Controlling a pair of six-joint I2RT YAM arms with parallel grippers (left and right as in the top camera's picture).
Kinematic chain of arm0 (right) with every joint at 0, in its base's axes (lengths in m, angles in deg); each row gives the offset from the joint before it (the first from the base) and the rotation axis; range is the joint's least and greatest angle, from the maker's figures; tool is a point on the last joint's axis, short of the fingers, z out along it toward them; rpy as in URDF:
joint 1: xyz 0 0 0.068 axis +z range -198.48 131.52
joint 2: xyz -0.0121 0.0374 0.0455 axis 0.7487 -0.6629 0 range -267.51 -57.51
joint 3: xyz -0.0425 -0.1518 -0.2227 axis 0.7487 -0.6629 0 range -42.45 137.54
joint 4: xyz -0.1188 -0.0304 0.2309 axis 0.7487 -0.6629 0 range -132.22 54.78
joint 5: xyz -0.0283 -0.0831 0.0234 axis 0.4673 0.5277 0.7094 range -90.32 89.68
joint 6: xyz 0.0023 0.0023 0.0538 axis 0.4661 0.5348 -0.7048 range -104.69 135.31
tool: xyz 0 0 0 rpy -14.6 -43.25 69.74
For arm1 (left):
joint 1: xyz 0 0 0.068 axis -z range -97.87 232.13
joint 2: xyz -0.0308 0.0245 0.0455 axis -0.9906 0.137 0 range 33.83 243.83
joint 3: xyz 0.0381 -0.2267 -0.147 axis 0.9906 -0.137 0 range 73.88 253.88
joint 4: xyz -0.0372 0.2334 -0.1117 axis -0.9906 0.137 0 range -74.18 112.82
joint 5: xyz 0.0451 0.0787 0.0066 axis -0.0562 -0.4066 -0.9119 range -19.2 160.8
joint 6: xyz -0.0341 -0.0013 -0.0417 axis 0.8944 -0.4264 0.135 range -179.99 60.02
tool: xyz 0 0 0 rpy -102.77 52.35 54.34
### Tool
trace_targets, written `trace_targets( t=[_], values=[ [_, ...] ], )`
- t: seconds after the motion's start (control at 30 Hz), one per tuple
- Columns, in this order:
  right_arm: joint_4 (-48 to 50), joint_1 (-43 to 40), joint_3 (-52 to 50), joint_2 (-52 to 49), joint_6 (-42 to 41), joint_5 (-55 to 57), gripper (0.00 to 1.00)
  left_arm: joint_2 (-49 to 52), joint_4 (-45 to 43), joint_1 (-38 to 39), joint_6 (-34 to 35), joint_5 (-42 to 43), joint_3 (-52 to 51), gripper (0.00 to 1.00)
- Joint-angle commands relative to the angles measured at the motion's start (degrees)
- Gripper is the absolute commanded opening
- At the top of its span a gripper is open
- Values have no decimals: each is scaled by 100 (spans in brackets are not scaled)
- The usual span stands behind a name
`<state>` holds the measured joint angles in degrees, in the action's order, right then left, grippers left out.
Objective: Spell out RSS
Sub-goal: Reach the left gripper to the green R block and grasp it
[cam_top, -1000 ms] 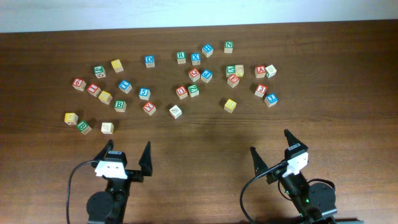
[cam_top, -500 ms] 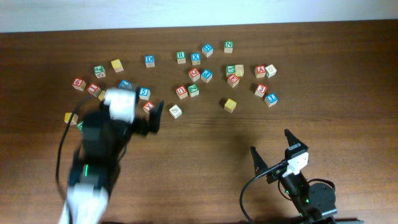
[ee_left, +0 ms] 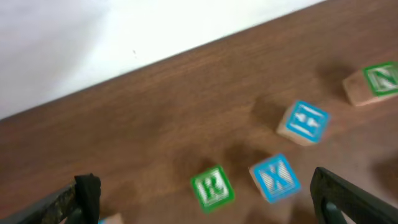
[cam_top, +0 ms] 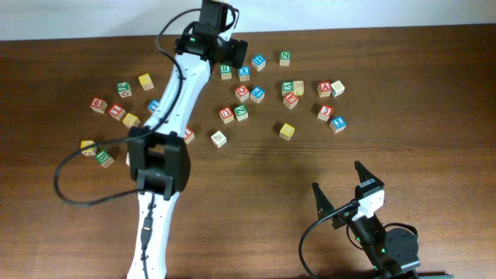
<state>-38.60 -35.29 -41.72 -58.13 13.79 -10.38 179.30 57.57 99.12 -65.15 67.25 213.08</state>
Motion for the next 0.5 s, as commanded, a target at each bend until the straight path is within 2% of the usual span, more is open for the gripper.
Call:
trace_targets(
  t=[0.0,0.17,0.27,0.33,0.43,0.47],
  values=[
    [-20,31,-42,42,-68,24,98,319,-234,-76,-74,382,179,99],
    [-20,31,-42,42,-68,24,98,431,-352,-79,-4,704,157,99],
    [-20,31,-42,42,-68,24,98,590,-146,-107,1003,177,157,100],
    [-20,31,-42,42,-68,24,98,645,-11,-107,1716,-328,157,88],
    [-20,31,-42,42,-68,24,98,647,37,-109,2159,-444,157,74],
    [-20,31,-42,42,-68,24,98,680,79,-109,2234,-444,151,72]
  ],
)
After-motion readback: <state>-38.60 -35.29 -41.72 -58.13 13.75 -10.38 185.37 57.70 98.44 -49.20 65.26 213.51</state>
